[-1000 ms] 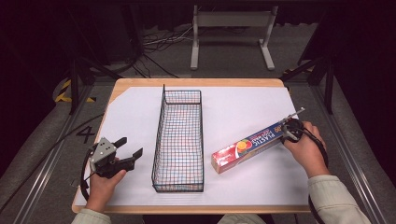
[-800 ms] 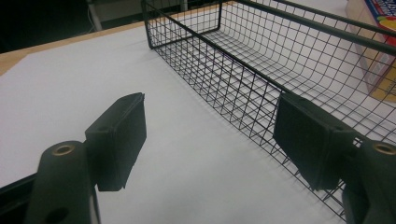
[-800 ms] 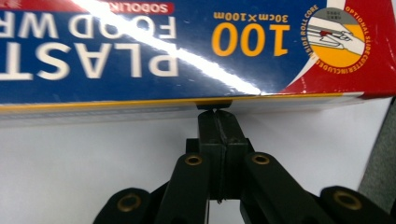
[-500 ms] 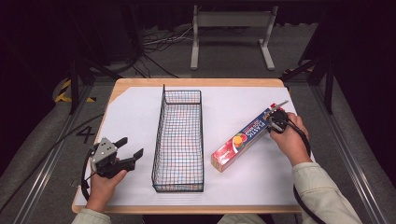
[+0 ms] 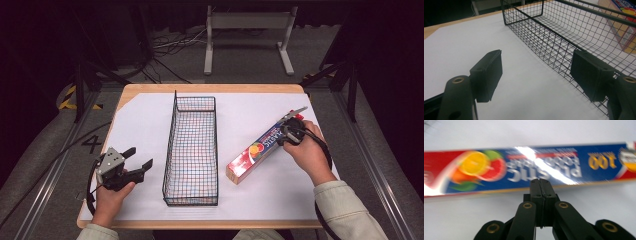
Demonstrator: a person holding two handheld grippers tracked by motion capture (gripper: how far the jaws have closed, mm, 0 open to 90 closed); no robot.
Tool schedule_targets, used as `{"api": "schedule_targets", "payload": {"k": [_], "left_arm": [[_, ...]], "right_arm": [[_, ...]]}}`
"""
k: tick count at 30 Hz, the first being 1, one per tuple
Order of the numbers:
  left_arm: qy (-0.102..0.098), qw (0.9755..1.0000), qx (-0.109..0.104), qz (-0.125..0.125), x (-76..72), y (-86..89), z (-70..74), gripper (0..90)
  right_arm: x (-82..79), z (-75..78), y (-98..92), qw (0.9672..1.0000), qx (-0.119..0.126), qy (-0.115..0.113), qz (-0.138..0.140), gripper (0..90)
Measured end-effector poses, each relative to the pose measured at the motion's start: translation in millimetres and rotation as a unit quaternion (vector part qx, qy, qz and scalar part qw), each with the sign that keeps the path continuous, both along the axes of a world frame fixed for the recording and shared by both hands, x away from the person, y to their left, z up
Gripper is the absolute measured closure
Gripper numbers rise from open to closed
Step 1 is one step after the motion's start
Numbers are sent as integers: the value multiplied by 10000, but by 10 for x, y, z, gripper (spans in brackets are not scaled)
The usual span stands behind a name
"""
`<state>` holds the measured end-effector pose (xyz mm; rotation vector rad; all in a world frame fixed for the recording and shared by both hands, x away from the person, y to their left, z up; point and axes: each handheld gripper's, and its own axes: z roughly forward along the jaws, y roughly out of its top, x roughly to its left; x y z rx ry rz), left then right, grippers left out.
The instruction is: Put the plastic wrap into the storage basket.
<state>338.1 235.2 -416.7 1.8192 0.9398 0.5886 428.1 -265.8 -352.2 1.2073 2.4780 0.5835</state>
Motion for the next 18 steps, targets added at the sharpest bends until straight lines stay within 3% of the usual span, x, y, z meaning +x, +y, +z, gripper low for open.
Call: {"api": "schedule_targets", "payload": {"k": [2,3,5,7,8,13,18], "left_arm": [[-7,10000,-3,-6,1,1,0,261],[2,10000,-5,2,2,3,-1,261],[13,10000,-18,3,3,4,-2,261],[3,10000,8,8,9,9,-2,262],[3,10000,8,8,9,9,-2,262],[-5,10000,-5,7,7,9,-1,262],[7,10000,19,7,10,8,-3,262]], "right_arm": [[-12,23,47,10000,43,3,71,900],[-49,90,219,9992,265,32,296,900],[-62,108,273,9989,312,42,339,900],[-92,151,483,9969,476,114,617,900],[-92,151,483,9969,476,114,617,900],[-126,146,852,9926,604,257,1019,900],[-104,-8,1118,9891,515,502,1282,900]]}}
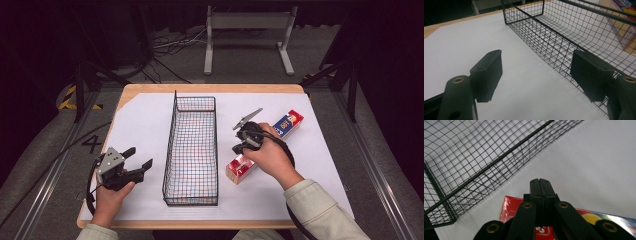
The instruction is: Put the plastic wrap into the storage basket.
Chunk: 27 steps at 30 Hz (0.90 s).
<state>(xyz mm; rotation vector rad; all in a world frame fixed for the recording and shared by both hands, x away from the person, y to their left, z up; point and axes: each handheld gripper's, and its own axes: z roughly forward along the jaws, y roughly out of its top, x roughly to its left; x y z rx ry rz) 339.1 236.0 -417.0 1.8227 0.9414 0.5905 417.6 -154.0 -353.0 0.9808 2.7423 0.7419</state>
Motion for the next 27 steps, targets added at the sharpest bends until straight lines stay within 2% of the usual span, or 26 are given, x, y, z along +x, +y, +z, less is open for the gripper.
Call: {"api": "schedule_targets", "payload": {"k": [7,12,17,23,27], "left_arm": [[19,10000,15,8,-1,3,-1,262],[36,10000,-11,1,3,1,-8,263],[32,10000,-3,-10,0,-4,-7,262],[28,10000,-26,-6,4,-2,-7,262],[40,10000,-33,-19,7,-12,-9,262]], "right_arm": [[68,-276,198,9994,-212,244,122,900],[76,-387,265,9985,-297,415,191,900],[56,-398,282,9979,-401,466,191,900],[-58,-366,204,9942,-595,864,219,900],[-165,-358,117,9916,-730,1021,298,900]]}}
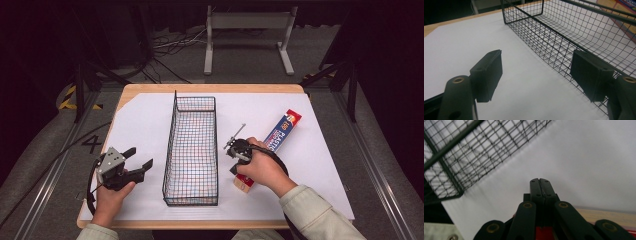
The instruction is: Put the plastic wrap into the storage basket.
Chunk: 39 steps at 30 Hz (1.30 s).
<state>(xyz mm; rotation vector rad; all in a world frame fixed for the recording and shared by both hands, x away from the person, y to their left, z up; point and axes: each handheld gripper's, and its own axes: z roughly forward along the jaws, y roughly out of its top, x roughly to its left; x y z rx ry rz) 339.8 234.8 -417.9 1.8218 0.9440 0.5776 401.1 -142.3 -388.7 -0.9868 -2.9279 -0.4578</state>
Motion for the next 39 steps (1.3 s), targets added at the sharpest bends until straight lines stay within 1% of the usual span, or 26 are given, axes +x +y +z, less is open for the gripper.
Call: {"api": "schedule_targets", "payload": {"k": [2,4,6,9,10,12,15,17,19,23,25,26,27,29,30,32,34,35,37,39], "left_arm": [[-16,10000,18,-1,5,-4,1,262],[-15,10000,29,-4,9,-7,0,262],[2,10000,20,-13,12,-10,-1,262],[1,10000,6,-9,20,-14,-1,262],[1,10000,6,-9,20,-14,-1,262],[1,10000,-11,-10,25,-16,-1,262],[-2,10000,-7,-15,30,-22,-3,262],[15,10000,-13,-17,29,-26,-3,262],[3,10000,-9,-22,29,-28,-1,262],[-7,10000,-5,-15,27,-25,1,262],[0,10000,6,-9,25,-21,0,262],[4,10000,5,-7,25,-17,-4,262],[4,10000,5,-7,25,-17,-4,262],[10,10000,8,-8,20,-17,-6,262],[7,10000,29,-13,15,-18,-4,262],[-2,10000,26,-3,10,-24,-4,262],[0,10000,35,3,12,-19,-4,262],[23,10000,17,7,12,-18,-5,262],[17,10000,36,4,17,-18,-7,262],[10,10000,36,0,23,-22,-12,262]], "right_arm": [[-58,4,-51,9999,-87,126,31,900],[-101,3,-90,9997,-126,187,50,900],[-151,14,-141,9992,-228,319,36,900],[-218,10,-216,9985,-347,424,53,900],[-218,10,-216,9985,-347,424,53,900],[-288,14,-301,9982,-397,458,36,900],[-333,16,-355,9978,-464,469,20,900],[-374,12,-411,9979,-416,499,-63,900],[-389,13,-455,9976,-447,522,-49,900],[-443,19,-521,9964,-600,581,-112,900],[-486,19,-560,9959,-754,490,-45,900],[-505,19,-585,9963,-732,453,-56,900],[-505,19,-585,9963,-732,453,-56,900],[-523,23,-631,9961,-725,490,-146,900],[-520,20,-650,9964,-687,479,-132,900],[-525,19,-654,9968,-611,472,-209,900],[-534,30,-644,9975,-611,330,-151,900],[-536,36,-645,9982,-511,303,-114,900],[-548,65,-643,9991,-285,291,-142,864],[-552,98,-654,9997,-58,188,-163,833]]}}
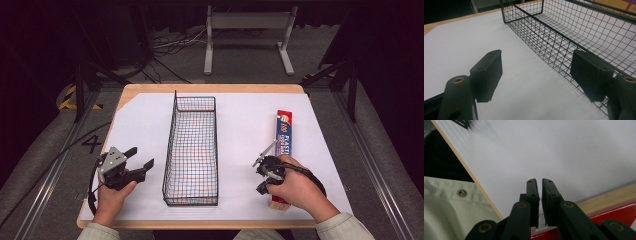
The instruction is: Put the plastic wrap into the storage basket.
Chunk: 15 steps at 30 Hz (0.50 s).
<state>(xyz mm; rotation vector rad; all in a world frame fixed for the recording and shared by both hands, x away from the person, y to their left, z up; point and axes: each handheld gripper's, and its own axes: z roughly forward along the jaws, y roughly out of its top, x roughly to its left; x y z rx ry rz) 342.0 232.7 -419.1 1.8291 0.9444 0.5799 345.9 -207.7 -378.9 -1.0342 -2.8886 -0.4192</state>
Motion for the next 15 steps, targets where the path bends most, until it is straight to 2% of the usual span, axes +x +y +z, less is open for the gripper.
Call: {"api": "schedule_targets", "payload": {"k": [1,4,5,6,8,9,12,15], "left_arm": [[3,10000,-3,2,2,0,-1,262],[-8,10000,-6,23,9,10,-1,262],[5,10000,-37,33,11,10,-1,262],[2,10000,-47,49,14,13,-1,262],[-1,10000,-59,61,24,16,1,262],[-3,10000,-65,69,27,15,1,262],[-13,9999,-88,92,38,11,2,262],[-37,9999,-109,120,53,7,4,262]], "right_arm": [[0,19,-7,9999,96,-67,14,803],[6,86,-34,9979,512,-338,-203,726],[6,108,-44,9963,677,-442,-303,682],[10,132,-56,9946,807,-536,-363,675],[10,177,-73,9922,950,-706,-387,647],[7,216,-87,9896,1088,-831,-451,626],[8,276,-112,9840,1287,-1111,-532,560],[21,334,-159,9760,1499,-1420,-686,502]]}}
